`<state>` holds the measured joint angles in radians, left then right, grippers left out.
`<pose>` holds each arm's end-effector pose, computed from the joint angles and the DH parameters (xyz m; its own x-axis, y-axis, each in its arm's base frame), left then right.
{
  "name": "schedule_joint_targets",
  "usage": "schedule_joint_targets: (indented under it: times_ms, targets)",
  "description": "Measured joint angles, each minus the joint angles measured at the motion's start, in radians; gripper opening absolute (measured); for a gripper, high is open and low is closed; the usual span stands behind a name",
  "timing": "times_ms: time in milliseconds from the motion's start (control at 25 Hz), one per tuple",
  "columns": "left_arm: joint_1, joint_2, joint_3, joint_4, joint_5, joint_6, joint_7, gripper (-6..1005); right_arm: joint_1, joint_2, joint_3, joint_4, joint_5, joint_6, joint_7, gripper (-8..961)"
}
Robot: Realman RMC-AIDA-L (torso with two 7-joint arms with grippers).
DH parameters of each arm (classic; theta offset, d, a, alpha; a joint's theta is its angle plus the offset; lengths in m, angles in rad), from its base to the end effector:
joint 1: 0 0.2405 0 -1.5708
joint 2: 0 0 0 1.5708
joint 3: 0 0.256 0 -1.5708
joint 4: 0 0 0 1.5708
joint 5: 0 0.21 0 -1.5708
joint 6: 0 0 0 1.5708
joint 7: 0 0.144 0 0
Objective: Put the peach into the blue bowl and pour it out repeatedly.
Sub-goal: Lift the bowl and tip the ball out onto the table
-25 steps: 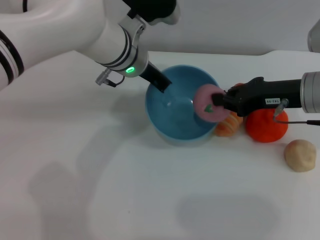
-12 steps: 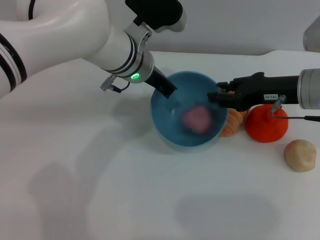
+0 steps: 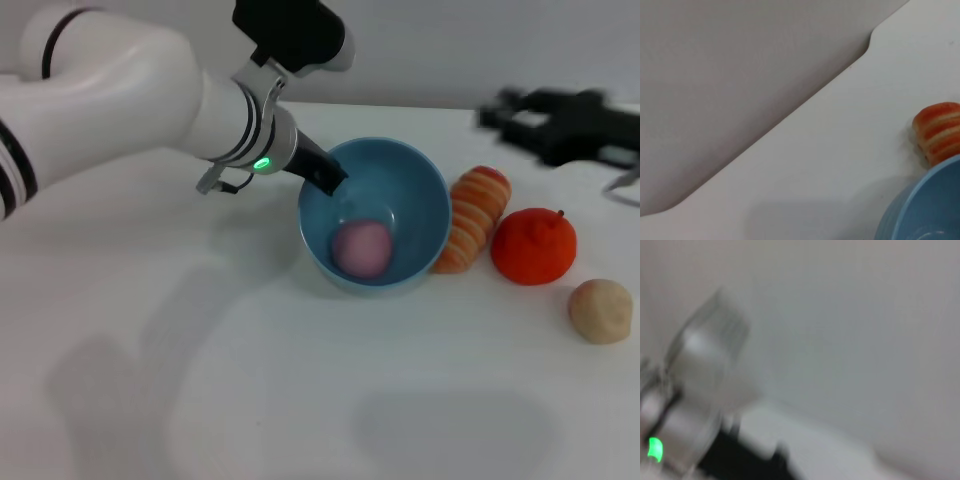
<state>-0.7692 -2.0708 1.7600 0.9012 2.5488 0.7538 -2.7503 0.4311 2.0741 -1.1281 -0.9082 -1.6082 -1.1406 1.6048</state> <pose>-0.1669 0.4154 -0.0865 0.8510 0.5251 -0.0071 0.4144 -0.6798 -0.6051 0.2240 0.3734 0.0103 0.7465 -0.3032 -0.5923 -0.5626 -0.7628 -0.3187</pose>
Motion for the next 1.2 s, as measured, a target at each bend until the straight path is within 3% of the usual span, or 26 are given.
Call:
schedule_joint_targets:
  times_ms: [160,400,520,880,1200]
  targets:
    - [0.03,0.0,0.014,0.002,-0.014,-0.031,0.0,-1,-0.079,-0.002,0.141,0.069,0.169,-0.013,-0.169,398]
    - [0.085,0.001,0.015,0.02,-0.014,-0.099,0.0,-1,-0.099,-0.004,0.293,0.226,0.187,-0.011,-0.268,391]
    - [0.104,0.001,0.032,0.043,-0.013,-0.146,0.0,0,-0.093,-0.004,0.406,0.367,0.189,-0.007,-0.342,388]
    - [0.125,0.007,0.039,0.121,0.007,-0.186,0.013,0,-0.088,-0.005,0.451,0.454,0.19,-0.004,-0.414,378]
    - [0.204,0.008,0.143,0.243,0.186,-0.314,0.025,-1,-0.154,-0.006,0.511,0.456,0.191,-0.021,-0.416,368]
